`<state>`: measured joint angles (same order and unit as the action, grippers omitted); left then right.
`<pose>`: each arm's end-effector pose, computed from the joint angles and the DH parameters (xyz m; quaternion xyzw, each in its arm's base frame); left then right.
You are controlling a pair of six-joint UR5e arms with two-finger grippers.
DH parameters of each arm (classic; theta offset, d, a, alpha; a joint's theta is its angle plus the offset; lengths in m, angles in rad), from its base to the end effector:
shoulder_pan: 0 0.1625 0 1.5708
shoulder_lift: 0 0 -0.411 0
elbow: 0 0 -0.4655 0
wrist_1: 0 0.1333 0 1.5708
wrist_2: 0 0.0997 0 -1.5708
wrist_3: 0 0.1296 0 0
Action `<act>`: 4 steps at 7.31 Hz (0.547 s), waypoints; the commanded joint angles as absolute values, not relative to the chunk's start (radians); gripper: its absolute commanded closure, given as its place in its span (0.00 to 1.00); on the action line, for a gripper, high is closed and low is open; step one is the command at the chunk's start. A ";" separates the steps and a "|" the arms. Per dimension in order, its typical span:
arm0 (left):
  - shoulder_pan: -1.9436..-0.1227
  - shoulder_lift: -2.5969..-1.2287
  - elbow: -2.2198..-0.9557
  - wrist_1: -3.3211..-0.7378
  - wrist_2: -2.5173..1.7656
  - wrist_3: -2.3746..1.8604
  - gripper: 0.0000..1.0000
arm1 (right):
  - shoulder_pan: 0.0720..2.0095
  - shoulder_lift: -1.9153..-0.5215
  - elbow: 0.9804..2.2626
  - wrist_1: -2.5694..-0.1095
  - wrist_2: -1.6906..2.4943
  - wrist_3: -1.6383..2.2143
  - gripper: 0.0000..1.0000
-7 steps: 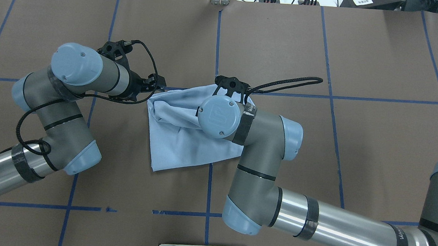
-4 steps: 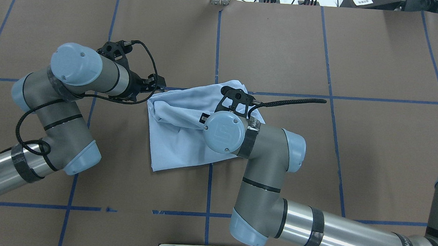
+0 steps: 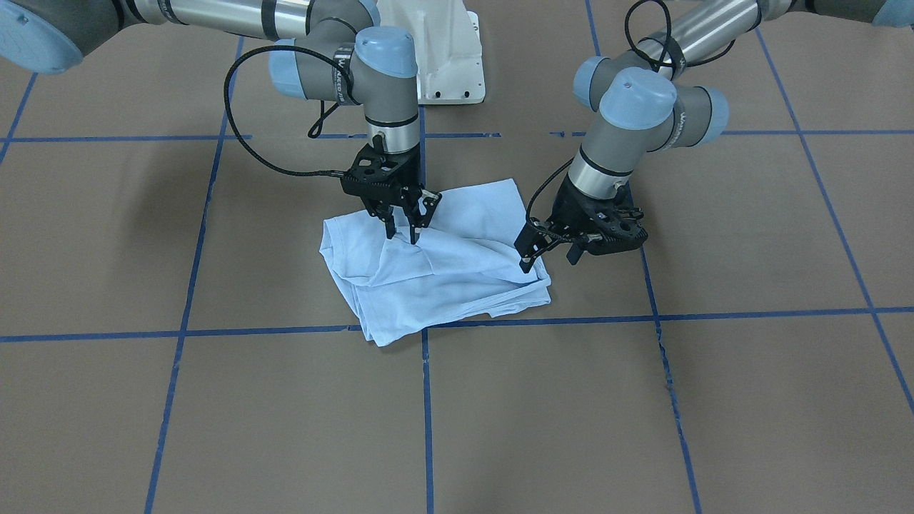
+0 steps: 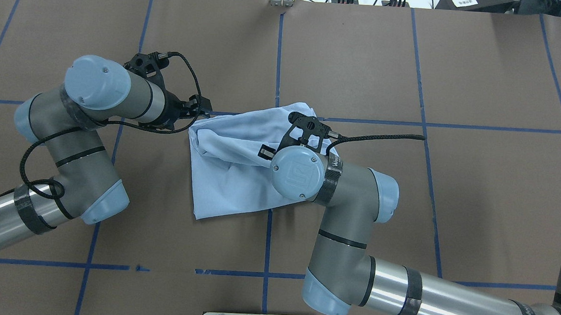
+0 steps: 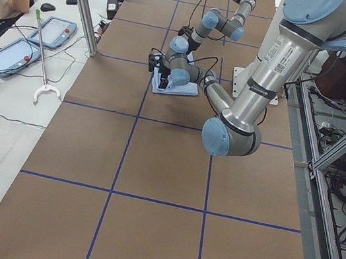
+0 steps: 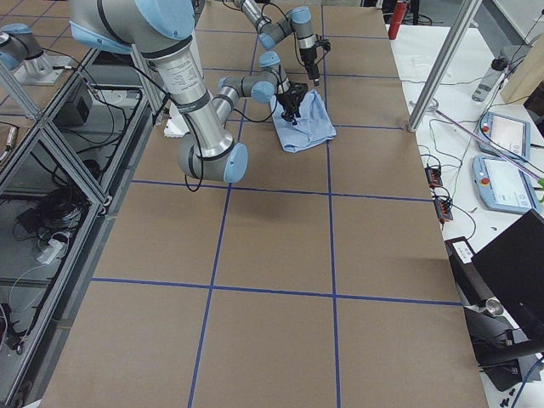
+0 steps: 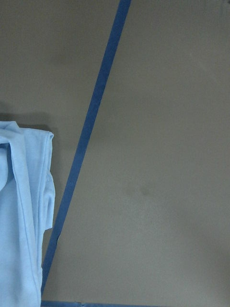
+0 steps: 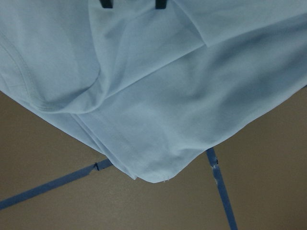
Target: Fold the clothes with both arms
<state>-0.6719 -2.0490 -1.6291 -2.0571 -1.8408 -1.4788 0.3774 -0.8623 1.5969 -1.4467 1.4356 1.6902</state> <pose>0.5238 -0.5428 0.2694 0.0718 0.4938 -0.1839 0.8469 -0.6651 -0.4258 0.1710 0.1143 -0.4040 0.2503 0.8724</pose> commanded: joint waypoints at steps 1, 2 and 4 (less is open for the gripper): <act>-0.672 -2.049 -1.629 -2.056 -1.841 -1.479 0.00 | 0.379 -0.867 1.600 -1.445 1.436 1.690 1.00; -0.672 -2.049 -1.629 -2.057 -1.841 -1.479 0.00 | 0.379 -0.870 1.600 -1.445 1.436 1.689 1.00; -0.670 -2.048 -1.629 -2.056 -1.841 -1.479 0.00 | 0.382 -0.870 1.632 -1.477 1.442 1.678 0.62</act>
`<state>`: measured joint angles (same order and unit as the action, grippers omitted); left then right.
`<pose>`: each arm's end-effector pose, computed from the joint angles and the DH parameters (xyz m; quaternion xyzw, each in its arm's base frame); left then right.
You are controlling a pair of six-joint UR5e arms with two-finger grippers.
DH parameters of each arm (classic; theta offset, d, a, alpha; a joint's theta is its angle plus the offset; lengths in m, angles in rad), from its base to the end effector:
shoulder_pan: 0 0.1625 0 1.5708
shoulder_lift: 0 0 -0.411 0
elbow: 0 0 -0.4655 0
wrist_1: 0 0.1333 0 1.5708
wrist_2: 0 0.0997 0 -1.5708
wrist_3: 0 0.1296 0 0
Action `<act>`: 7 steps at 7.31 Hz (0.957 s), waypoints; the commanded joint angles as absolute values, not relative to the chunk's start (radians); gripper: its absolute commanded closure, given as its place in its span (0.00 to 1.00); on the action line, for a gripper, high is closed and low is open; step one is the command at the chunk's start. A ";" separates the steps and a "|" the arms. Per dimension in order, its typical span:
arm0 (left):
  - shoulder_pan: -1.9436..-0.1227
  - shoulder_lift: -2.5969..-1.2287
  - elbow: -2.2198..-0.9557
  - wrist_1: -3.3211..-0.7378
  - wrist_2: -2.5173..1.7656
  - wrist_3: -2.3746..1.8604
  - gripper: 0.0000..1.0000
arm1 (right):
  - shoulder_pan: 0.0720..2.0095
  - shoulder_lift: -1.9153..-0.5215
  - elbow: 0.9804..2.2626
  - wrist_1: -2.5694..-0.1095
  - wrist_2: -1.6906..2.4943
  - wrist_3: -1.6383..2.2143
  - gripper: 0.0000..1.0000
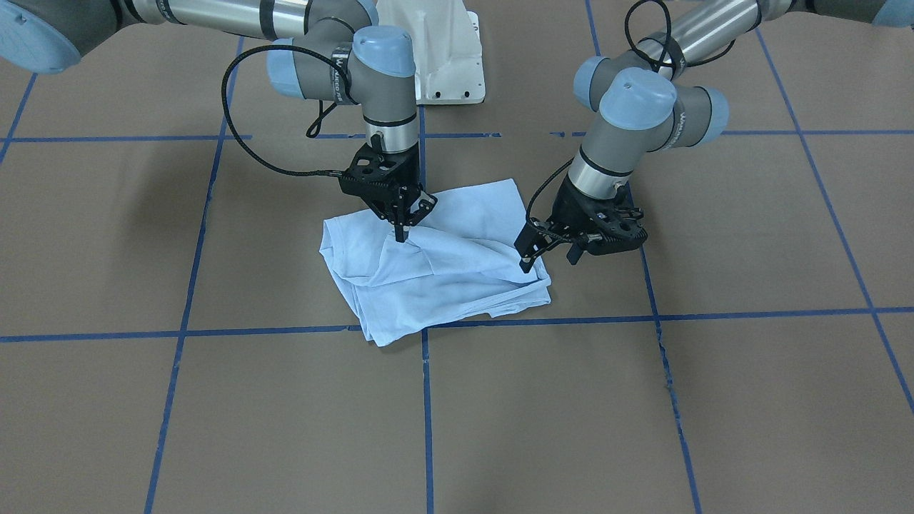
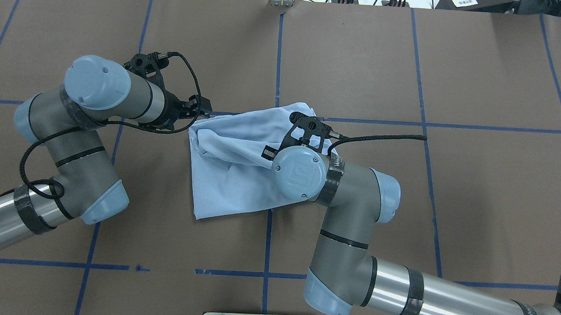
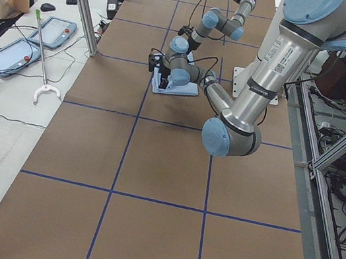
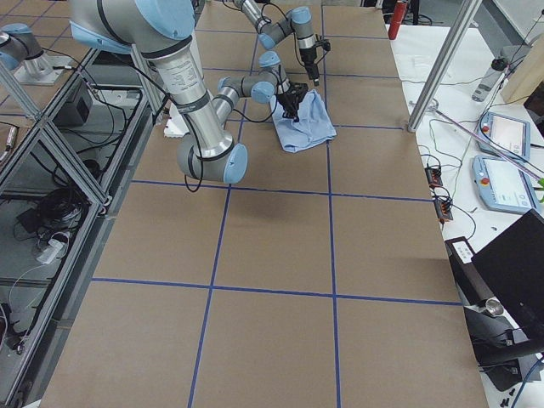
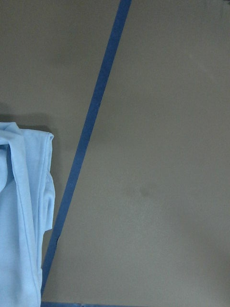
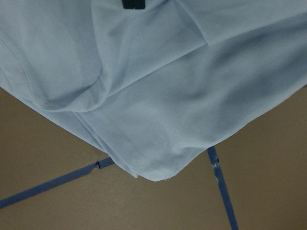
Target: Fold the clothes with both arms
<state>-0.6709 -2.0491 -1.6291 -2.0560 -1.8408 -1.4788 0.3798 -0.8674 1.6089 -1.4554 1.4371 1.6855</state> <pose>0.5244 -0.5422 0.2695 0.0714 0.4934 -0.1836 0.8472 -0.6607 -0.4259 0.1703 0.1150 -0.4029 0.2490 0.8732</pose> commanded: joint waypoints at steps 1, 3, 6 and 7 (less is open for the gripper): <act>-0.670 -2.048 -1.629 -2.056 -1.841 -1.479 0.00 | 0.382 -0.893 1.655 -1.495 1.442 1.677 0.35; -0.672 -2.048 -1.629 -2.056 -1.841 -1.479 0.00 | 0.368 -0.922 1.671 -1.493 1.436 1.683 0.34; -0.672 -2.046 -1.637 -2.056 -1.841 -1.480 0.00 | 0.341 -0.919 1.655 -1.483 1.408 1.689 0.38; -0.672 -2.043 -1.649 -2.054 -1.841 -1.480 0.00 | 0.341 -0.916 1.643 -1.483 1.407 1.698 0.45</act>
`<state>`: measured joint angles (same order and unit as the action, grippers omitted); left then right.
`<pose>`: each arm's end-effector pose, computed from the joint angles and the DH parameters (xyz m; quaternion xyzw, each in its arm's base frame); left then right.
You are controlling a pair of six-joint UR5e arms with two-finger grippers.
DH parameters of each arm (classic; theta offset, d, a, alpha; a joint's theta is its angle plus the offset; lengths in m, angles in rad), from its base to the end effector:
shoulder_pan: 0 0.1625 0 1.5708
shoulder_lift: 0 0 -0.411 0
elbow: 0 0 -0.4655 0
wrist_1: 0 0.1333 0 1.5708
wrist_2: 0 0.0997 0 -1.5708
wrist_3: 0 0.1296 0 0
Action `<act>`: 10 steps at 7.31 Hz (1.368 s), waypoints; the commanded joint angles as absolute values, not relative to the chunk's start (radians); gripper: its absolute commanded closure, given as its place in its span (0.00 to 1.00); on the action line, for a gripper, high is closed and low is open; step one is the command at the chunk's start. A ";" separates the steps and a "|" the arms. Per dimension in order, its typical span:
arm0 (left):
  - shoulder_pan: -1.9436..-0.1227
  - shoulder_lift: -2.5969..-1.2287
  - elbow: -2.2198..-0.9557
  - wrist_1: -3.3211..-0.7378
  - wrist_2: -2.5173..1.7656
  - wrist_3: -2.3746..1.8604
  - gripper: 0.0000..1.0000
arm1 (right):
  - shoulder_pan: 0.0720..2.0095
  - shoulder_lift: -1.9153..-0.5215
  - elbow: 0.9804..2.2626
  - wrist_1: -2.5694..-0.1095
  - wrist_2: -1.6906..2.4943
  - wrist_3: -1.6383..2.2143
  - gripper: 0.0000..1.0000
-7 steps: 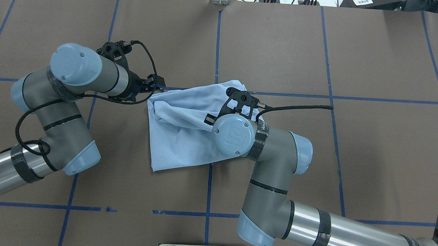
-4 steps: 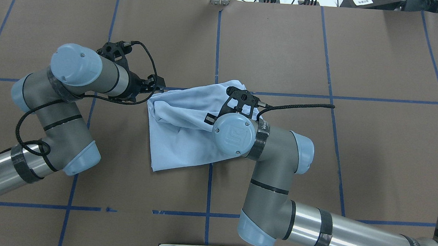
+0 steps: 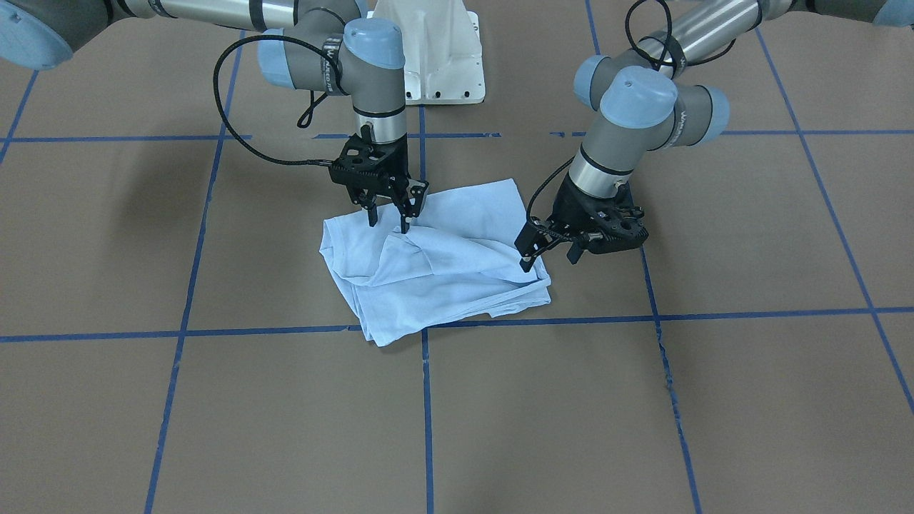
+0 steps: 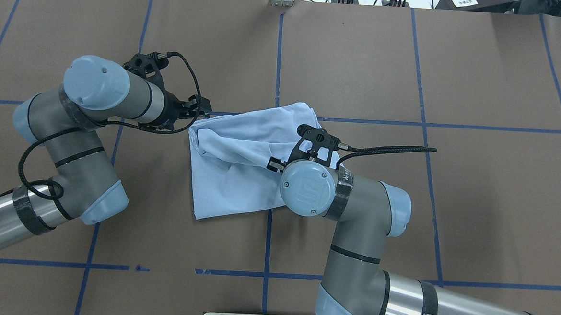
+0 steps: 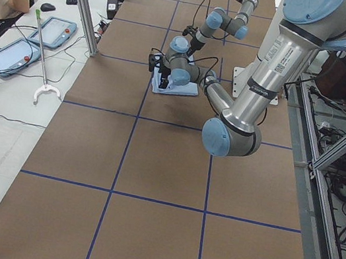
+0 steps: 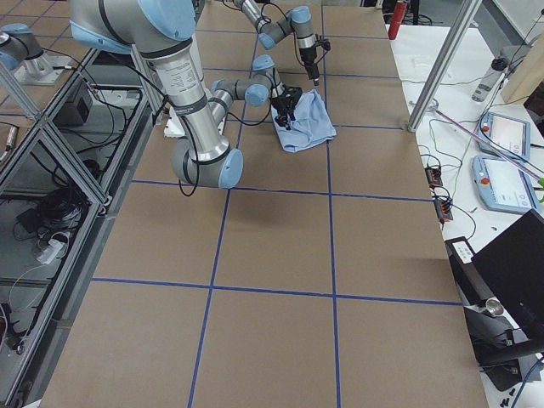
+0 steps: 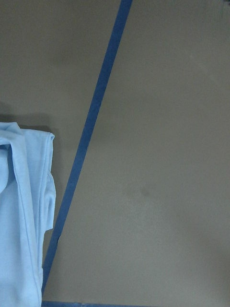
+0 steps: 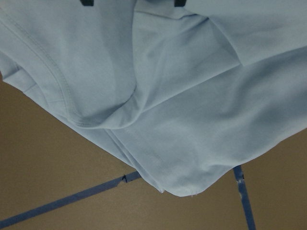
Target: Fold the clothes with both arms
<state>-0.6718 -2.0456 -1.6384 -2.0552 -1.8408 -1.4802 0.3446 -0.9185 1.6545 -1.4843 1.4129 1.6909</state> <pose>0.5217 -0.5410 0.2671 0.0722 0.4954 -0.1840 0.8459 -0.6598 -0.4001 0.1906 0.1165 -0.3879 0.2411 0.8820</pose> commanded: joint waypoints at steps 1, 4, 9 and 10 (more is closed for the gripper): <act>-0.672 -2.043 -1.657 -2.054 -1.841 -1.482 0.00 | 0.341 -0.911 1.641 -1.482 1.407 1.700 0.50; -0.672 -2.042 -1.657 -2.054 -1.841 -1.483 0.00 | 0.341 -0.908 1.635 -1.482 1.373 1.700 0.51; -0.672 -2.037 -1.657 -2.054 -1.841 -1.485 0.00 | 0.341 -0.902 1.568 -1.335 1.345 1.703 0.71; -0.672 -2.037 -1.657 -2.054 -1.841 -1.485 0.00 | 0.347 -0.900 1.572 -1.335 1.345 1.703 0.95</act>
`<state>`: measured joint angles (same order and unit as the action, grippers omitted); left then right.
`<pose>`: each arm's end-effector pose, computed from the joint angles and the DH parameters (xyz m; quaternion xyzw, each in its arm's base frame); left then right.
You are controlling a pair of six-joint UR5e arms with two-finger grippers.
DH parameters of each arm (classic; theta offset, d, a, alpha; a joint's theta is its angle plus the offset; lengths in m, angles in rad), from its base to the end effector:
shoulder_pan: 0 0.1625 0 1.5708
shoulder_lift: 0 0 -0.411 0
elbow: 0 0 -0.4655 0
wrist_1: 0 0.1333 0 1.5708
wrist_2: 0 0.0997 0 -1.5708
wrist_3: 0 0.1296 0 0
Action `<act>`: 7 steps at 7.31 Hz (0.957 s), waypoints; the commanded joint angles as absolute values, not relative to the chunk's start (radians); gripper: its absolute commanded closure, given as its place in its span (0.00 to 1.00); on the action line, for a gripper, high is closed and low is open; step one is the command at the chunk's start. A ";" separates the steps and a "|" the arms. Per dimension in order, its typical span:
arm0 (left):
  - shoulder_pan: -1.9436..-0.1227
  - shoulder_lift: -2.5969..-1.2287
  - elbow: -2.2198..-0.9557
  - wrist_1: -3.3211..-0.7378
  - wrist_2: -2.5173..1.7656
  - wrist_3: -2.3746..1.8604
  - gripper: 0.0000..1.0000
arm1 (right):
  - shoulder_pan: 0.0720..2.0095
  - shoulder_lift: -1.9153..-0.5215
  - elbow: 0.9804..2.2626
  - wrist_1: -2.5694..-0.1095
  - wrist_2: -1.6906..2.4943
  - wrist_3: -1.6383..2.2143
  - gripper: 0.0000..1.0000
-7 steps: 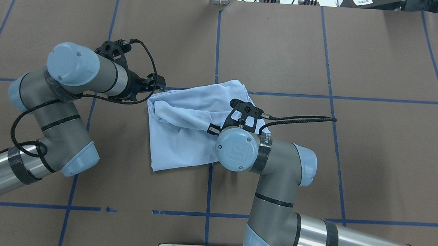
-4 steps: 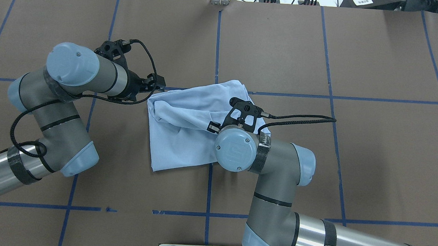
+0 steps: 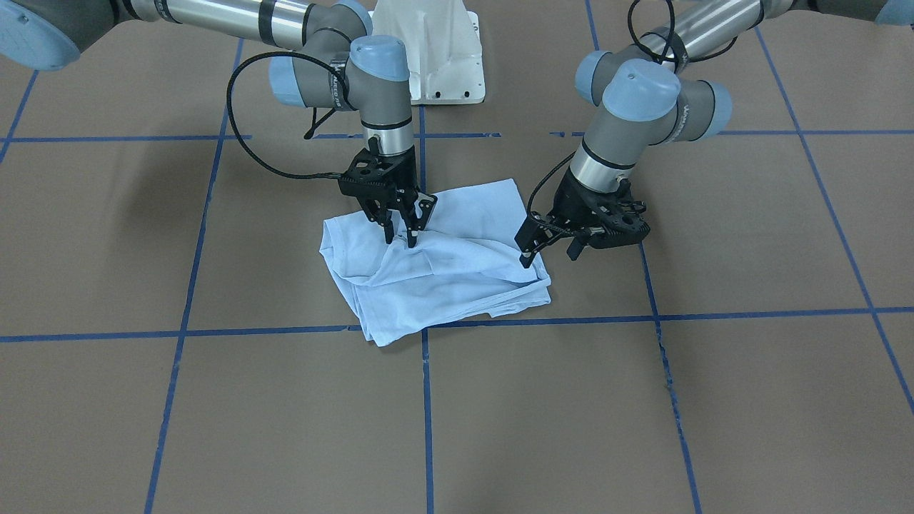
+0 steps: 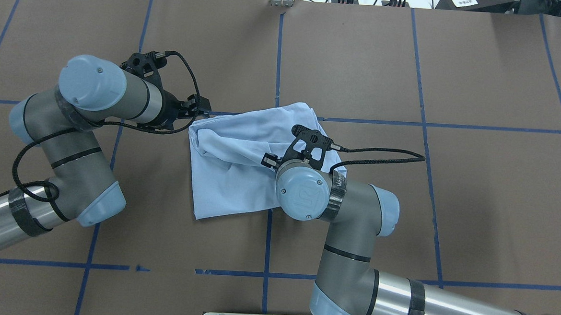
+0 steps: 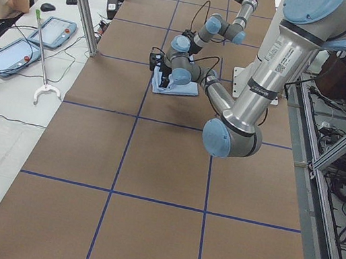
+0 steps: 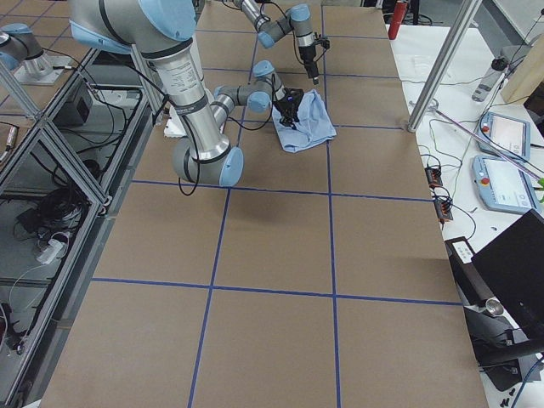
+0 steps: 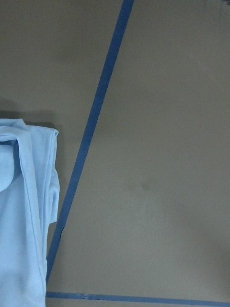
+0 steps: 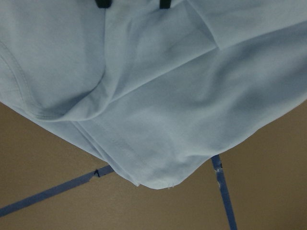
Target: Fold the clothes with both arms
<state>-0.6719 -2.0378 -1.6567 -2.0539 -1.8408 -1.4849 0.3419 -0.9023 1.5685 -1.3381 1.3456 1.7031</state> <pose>0.5173 -0.5376 0.2629 0.0728 0.4991 -0.1848 0.8435 -0.6820 -0.4149 0.1980 0.1458 -0.4188 0.2577 0.8585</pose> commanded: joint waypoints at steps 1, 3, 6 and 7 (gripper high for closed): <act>-0.672 -2.037 -1.657 -2.054 -1.841 -1.486 0.00 | 0.360 -0.902 1.575 -1.336 1.348 1.700 1.00; -0.672 -2.037 -1.657 -2.054 -1.841 -1.488 0.00 | 0.396 -0.904 1.572 -1.338 1.353 1.686 1.00; -0.670 -2.037 -1.657 -2.052 -1.841 -1.489 0.00 | 0.448 -0.837 1.472 -1.336 1.351 1.603 1.00; -0.670 -2.037 -1.657 -2.052 -1.841 -1.489 0.00 | 0.466 -0.784 1.401 -1.335 1.351 1.582 1.00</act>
<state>-0.6705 -2.0371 -1.6567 -2.0530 -1.8408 -1.4893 0.4439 -0.8445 1.4853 -1.3359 1.3516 1.6109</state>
